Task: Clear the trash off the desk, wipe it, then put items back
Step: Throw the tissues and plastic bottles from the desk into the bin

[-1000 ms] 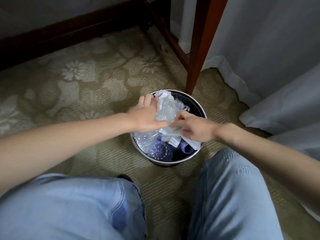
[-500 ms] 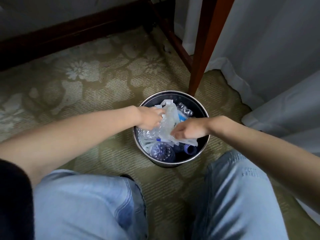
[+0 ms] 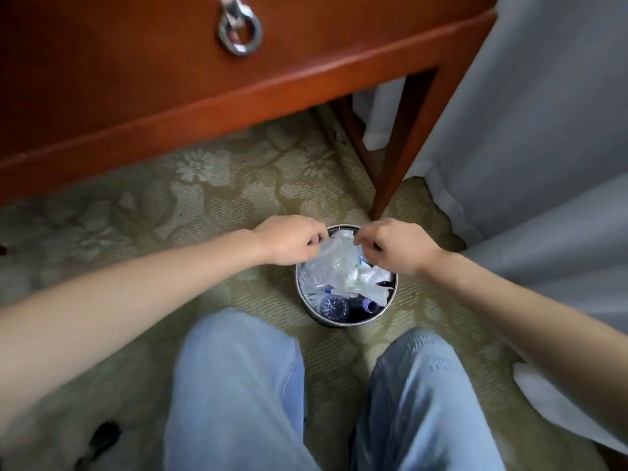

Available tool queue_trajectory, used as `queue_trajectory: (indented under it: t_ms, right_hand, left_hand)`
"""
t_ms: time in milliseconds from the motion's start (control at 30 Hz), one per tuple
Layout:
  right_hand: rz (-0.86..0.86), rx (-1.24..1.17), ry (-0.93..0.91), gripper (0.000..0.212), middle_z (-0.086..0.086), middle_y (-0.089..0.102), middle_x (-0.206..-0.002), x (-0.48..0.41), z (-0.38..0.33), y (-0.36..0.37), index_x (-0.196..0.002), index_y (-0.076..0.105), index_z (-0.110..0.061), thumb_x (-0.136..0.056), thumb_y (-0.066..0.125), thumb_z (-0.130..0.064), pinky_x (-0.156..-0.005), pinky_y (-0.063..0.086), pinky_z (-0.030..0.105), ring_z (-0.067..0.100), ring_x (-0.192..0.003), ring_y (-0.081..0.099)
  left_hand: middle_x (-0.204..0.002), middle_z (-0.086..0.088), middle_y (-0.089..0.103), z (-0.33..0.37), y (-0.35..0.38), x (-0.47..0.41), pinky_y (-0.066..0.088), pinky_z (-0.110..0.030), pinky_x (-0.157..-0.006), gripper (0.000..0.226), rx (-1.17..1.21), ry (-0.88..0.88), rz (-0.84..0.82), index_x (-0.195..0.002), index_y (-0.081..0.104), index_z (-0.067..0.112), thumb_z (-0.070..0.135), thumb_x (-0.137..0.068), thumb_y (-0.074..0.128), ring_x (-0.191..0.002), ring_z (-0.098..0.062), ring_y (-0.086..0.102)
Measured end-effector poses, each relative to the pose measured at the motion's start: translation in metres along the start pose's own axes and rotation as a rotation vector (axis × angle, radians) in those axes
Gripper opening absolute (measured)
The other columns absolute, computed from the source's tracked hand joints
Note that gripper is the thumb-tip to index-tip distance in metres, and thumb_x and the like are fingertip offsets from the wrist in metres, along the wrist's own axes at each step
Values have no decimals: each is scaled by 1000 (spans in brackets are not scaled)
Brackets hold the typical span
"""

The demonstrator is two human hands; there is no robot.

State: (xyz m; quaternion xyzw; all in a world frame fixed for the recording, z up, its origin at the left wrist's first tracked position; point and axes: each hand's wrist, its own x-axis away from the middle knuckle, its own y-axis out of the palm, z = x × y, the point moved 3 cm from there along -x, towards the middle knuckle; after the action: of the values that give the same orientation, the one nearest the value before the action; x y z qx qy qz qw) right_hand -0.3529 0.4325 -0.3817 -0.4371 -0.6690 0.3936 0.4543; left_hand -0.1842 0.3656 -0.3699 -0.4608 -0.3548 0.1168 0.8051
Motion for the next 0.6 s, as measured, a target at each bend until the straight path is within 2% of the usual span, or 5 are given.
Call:
queue_trajectory:
  t_ms: [100, 200, 267, 433, 600]
  right_hand:
    - [124, 43, -57, 27, -3, 63, -103, 13, -36, -66, -110, 58, -22, -90, 41, -29, -69, 48, 32, 23, -100, 55]
    - [302, 69, -173, 25, 2, 61, -73, 28, -86, -138, -93, 56, -16, -81, 37, -29, -45, 43, 29, 28, -70, 59]
    - [346, 75, -227, 19, 0, 58, -67, 34, -120, -184, -89, 50, -18, -77, 39, -27, -39, 38, 26, 25, -62, 56]
    - [398, 129, -313, 29, 3, 58, -72, 28, -205, -273, -89, 63, -12, -76, 41, -26, -44, 41, 26, 28, -68, 57]
    - [373, 178, -370, 36, 1, 59, -78, -12, -288, -307, -99, 65, -17, -76, 39, -27, -52, 45, 27, 25, -73, 57]
  left_hand:
    - [-116, 12, 60, 12, -59, 61, 45, -31, -79, 35, -2, -75, 127, -127, 50, 30, 29, -93, 43, -105, -13, 56]
    - [-127, 6, 55, 19, -120, 128, 46, -36, -86, 42, -16, -147, 262, -136, 42, 28, 29, -93, 42, -117, -17, 51]
    - [-132, 3, 51, 21, -158, 173, 44, -34, -85, 45, -36, -196, 311, -139, 38, 28, 31, -94, 41, -121, -18, 47]
    - [-135, 2, 48, 13, -234, 270, 40, -31, -74, 48, -142, -308, 411, -141, 35, 23, 34, -95, 40, -119, -19, 45]
    - [-122, -5, 58, -44, -278, 338, 47, -38, -74, 47, -281, -406, 437, -133, 49, 14, 28, -88, 51, -104, -26, 55]
